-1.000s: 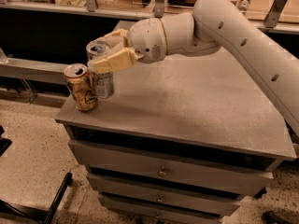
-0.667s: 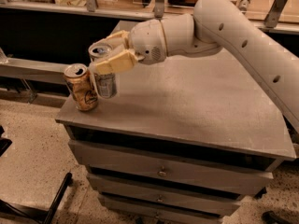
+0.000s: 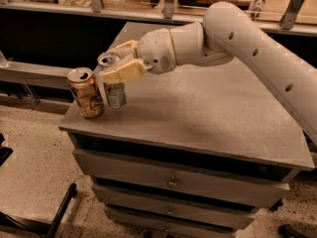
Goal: Move redbull can near rxbar chocolate
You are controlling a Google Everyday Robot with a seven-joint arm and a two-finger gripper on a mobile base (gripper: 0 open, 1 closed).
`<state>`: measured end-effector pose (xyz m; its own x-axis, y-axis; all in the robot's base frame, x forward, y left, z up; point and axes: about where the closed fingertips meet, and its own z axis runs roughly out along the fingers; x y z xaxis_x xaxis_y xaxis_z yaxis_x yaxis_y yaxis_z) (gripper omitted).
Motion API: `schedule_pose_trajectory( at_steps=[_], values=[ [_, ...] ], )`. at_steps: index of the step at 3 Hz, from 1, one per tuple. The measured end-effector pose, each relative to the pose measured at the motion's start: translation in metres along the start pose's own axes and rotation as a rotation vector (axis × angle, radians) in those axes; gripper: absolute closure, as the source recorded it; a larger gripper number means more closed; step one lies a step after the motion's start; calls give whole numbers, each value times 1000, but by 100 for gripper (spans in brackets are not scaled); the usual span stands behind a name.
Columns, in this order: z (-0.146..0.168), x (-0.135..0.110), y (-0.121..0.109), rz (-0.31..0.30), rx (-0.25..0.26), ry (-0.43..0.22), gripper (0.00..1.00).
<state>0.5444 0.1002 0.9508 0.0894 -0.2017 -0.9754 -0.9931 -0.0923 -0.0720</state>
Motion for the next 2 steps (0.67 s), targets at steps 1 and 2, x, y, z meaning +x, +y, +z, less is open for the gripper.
schedule_pose_trajectory(
  at_steps=[1, 2],
  values=[
    [2, 5, -3, 24, 8, 3, 84],
    [2, 10, -6, 33, 17, -2, 60]
  ],
)
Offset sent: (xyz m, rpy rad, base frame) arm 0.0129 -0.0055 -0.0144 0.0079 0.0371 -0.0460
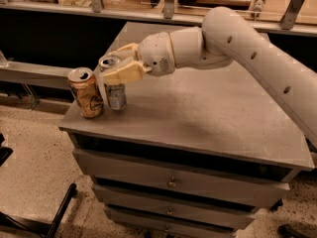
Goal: Move redbull can near rxbar chocolate
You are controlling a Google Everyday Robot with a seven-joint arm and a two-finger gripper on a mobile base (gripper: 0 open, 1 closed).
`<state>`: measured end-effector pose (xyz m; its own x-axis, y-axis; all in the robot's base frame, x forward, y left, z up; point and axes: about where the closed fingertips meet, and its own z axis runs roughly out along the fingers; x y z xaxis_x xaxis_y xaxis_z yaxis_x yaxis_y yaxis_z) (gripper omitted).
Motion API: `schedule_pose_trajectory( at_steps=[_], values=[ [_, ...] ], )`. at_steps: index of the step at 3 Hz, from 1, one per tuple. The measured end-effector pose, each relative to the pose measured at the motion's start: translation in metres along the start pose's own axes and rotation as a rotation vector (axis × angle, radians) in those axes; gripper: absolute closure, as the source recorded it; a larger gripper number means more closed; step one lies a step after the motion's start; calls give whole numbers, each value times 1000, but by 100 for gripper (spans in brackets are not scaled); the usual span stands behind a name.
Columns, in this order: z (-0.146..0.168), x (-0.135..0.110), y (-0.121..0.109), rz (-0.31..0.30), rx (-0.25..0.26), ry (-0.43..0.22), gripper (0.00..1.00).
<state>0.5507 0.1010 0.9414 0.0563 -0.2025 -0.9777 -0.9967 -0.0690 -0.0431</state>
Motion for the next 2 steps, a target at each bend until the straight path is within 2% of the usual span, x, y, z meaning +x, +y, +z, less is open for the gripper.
schedule_pose_trajectory(
  at_steps=[2],
  values=[
    [5, -2, 2, -2, -9, 0, 14]
  ],
)
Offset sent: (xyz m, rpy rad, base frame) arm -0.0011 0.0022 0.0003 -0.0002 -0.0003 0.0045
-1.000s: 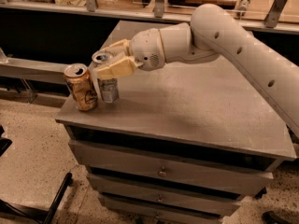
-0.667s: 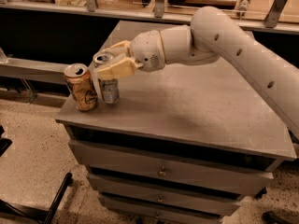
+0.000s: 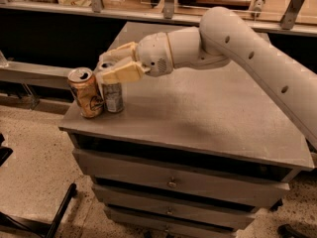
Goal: Move redbull can near rxbar chocolate
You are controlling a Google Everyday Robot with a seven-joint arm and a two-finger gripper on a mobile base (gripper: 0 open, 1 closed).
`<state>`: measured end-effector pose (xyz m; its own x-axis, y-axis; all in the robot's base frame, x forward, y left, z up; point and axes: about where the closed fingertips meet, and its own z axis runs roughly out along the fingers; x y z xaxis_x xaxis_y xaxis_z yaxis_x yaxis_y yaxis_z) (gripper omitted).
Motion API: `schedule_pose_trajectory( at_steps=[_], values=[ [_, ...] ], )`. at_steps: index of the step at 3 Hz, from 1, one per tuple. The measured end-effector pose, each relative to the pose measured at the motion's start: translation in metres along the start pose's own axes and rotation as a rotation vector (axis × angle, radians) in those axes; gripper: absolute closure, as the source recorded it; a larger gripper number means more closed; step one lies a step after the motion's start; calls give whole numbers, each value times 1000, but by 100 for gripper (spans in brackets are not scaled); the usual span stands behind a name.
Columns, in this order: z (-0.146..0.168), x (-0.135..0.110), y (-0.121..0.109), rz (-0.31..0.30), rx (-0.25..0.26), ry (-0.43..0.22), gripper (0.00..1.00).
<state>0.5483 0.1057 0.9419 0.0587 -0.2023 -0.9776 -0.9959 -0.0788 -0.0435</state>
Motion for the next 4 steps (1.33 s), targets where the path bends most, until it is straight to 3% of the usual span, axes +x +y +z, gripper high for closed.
schedule_pose_trajectory(
  at_steps=[1, 2, 3, 4],
  values=[
    [2, -1, 1, -1, -5, 0, 0],
    [2, -5, 1, 1, 2, -13, 0],
    [-14, -27, 0, -6, 78, -42, 0],
    [-56, -71, -3, -24, 238, -52, 0]
  ],
)
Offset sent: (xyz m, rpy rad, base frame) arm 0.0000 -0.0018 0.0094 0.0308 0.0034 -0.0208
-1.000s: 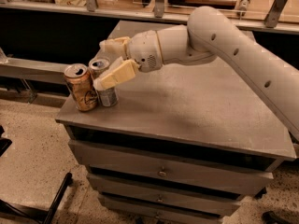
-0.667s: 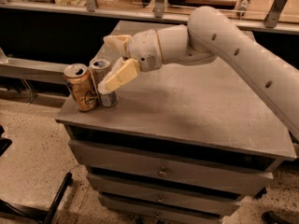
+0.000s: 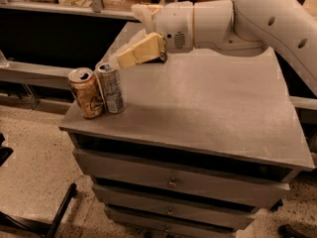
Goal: Move redbull can near rxbar chocolate
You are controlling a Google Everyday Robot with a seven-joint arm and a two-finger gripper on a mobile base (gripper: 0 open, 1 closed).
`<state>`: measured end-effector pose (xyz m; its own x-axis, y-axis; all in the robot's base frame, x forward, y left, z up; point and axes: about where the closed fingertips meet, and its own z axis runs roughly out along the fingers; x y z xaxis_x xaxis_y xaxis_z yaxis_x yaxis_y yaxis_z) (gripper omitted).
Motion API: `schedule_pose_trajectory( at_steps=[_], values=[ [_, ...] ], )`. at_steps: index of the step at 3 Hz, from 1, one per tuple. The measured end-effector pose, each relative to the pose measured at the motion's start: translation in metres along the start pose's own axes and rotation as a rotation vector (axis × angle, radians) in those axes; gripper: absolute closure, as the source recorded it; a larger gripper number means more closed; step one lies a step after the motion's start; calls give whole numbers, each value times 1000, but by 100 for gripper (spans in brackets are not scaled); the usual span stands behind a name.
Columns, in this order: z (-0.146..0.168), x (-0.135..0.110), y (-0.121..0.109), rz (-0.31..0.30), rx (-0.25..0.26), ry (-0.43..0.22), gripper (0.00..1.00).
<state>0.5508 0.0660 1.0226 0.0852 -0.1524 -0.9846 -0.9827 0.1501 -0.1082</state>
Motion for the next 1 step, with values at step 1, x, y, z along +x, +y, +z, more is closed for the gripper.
schedule_pose_trajectory(
  at_steps=[1],
  values=[
    [0, 0, 0, 0, 0, 0, 0]
  ],
)
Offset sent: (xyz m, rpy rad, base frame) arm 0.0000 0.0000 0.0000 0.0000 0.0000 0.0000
